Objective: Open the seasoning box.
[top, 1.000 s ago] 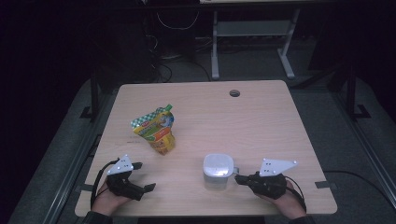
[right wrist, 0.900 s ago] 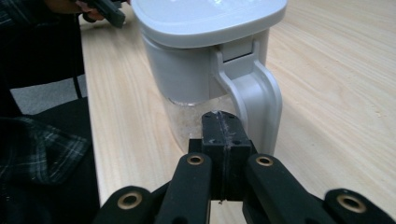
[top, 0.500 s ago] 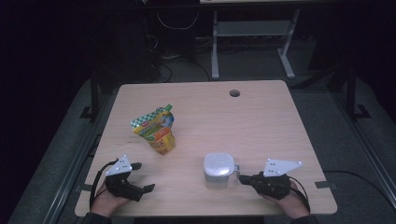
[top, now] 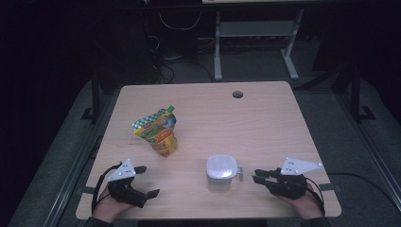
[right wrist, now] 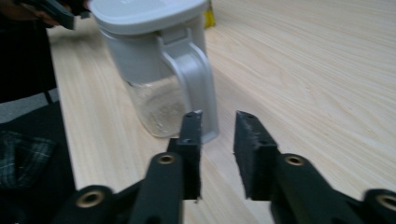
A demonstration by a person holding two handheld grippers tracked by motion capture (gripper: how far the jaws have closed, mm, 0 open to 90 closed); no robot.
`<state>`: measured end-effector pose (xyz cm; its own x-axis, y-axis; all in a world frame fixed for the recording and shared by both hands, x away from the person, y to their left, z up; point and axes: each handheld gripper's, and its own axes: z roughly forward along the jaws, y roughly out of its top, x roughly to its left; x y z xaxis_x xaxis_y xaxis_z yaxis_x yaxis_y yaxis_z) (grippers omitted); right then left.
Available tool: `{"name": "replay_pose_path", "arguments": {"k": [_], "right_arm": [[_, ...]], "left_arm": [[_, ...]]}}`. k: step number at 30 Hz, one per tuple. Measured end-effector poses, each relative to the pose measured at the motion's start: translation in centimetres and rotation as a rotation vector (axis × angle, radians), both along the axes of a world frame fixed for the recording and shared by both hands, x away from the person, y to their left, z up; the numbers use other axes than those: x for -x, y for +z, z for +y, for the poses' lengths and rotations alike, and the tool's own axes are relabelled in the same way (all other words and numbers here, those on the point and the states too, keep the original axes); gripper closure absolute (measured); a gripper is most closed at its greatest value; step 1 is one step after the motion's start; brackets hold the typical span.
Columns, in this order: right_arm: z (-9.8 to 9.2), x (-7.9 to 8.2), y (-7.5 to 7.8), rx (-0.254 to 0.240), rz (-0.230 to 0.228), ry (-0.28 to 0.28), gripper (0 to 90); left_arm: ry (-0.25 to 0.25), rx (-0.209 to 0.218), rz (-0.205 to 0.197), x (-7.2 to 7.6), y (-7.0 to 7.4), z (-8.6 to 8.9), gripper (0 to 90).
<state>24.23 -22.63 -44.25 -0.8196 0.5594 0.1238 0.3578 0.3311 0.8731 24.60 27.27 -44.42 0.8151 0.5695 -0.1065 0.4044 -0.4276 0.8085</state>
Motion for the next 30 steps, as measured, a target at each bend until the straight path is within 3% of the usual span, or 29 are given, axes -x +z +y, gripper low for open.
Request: {"name": "replay_pose_path", "arguments": {"k": [6, 15, 20, 30], "right_arm": [[-0.2, -0.4, -0.6, 0.028, 0.008, -0.057, 47.2], [-0.4, -1.3, -1.1, 0.069, 0.013, -0.151, 29.4], [-0.5, -1.3, -1.8, 0.103, 0.031, -0.186, 25.0], [-0.7, -1.3, -2.0, 0.119, 0.034, -0.213, 23.5]], "left_arm": [[-0.035, 0.005, -0.003, 0.0, 0.4, -1.0, 0.1], [-0.086, 0.03, -0.005, -0.5, 0.9, -2.5, 0.1], [-0.119, 0.035, -0.006, -0.8, 1.2, -3.4, 0.1], [-0.18, 0.041, -0.026, -1.7, 2.2, -5.4, 0.1]]}}
